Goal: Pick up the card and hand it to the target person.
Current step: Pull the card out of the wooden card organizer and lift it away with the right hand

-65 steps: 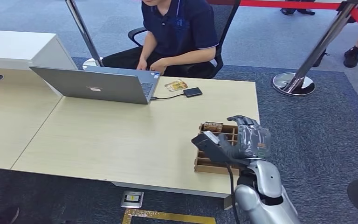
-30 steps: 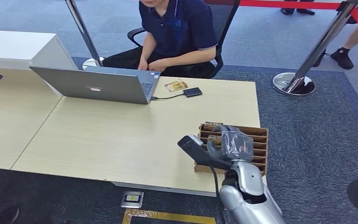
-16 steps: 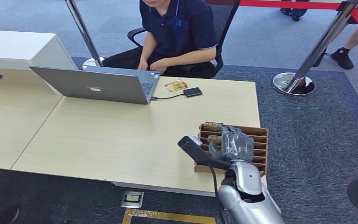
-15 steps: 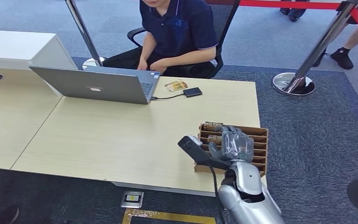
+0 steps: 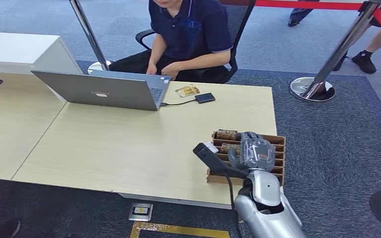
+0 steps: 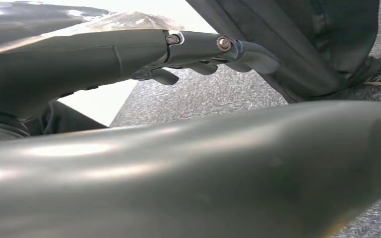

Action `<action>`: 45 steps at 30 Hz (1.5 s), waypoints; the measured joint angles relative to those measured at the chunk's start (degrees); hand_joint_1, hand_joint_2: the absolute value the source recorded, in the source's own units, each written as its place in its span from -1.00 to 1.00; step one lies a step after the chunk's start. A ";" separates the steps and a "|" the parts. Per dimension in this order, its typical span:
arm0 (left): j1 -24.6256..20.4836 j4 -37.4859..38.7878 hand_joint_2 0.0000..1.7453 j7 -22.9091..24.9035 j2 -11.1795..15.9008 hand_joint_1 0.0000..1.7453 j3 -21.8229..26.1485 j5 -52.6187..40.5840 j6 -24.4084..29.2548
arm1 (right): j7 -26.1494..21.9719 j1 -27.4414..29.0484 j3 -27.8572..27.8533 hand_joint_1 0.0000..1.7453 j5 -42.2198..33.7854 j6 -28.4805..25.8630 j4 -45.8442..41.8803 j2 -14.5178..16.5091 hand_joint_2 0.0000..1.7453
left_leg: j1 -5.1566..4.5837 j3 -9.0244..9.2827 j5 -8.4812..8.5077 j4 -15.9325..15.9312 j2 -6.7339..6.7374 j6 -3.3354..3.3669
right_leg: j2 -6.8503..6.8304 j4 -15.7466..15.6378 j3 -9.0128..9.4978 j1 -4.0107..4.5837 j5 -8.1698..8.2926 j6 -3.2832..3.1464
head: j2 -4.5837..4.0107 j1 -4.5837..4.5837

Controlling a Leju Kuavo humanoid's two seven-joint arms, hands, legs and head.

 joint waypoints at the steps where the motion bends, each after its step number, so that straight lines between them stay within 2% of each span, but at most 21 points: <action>1: 0.00 0.00 -1.00 0.00 0.00 -1.00 0.00 0.00 0.00 | -0.03 0.00 -0.02 -0.18 0.18 0.01 0.15 0.05 1.00 | 0.00 0.00 0.00 0.00 0.00 0.00 | 0.00 0.00 0.00 0.00 0.00 0.00 | 0.00 0.00; 24: 0.00 0.00 -1.00 -0.08 0.00 -1.00 0.00 0.16 0.00 | -0.62 -0.18 -0.05 -0.13 1.14 -0.50 3.55 0.74 1.00 | 0.00 0.00 0.00 0.00 0.00 0.00 | 0.00 0.00 0.00 0.00 0.00 0.00 | 0.00 0.00; 28: 0.00 0.00 -1.00 -0.15 0.00 -1.00 0.00 0.12 0.00 | -0.62 -0.31 -0.05 0.04 1.31 -0.75 3.96 0.74 1.00 | 0.00 0.00 0.00 0.00 0.00 0.00 | 0.00 0.00 0.01 0.00 0.00 0.00 | 0.00 0.00; 31: 0.00 0.00 -1.00 -0.15 0.00 -1.00 0.00 0.01 0.00 | -0.62 -0.45 -0.05 0.38 1.42 -0.79 4.16 0.82 1.00 | 0.00 0.01 0.00 0.00 0.00 0.00 | 0.00 0.00 0.01 0.00 0.00 0.00 | 0.00 0.00; 33: 0.00 0.00 -1.00 -0.15 0.00 -1.00 0.00 -0.01 0.00 | -0.62 -0.57 -0.07 0.51 1.51 -0.87 4.27 0.91 1.00 | 0.00 0.02 0.00 0.00 0.00 0.00 | 0.00 0.00 0.01 0.00 0.00 0.00 | 0.00 0.00; 45: 0.00 0.00 -1.00 -0.19 0.00 -1.00 0.00 0.02 0.02 | -0.68 -0.76 -0.05 0.58 2.13 -1.10 4.55 1.40 1.00 | 0.00 0.04 0.02 0.00 0.00 0.00 | 0.00 0.00 0.03 0.00 0.02 -0.02 | 0.00 0.01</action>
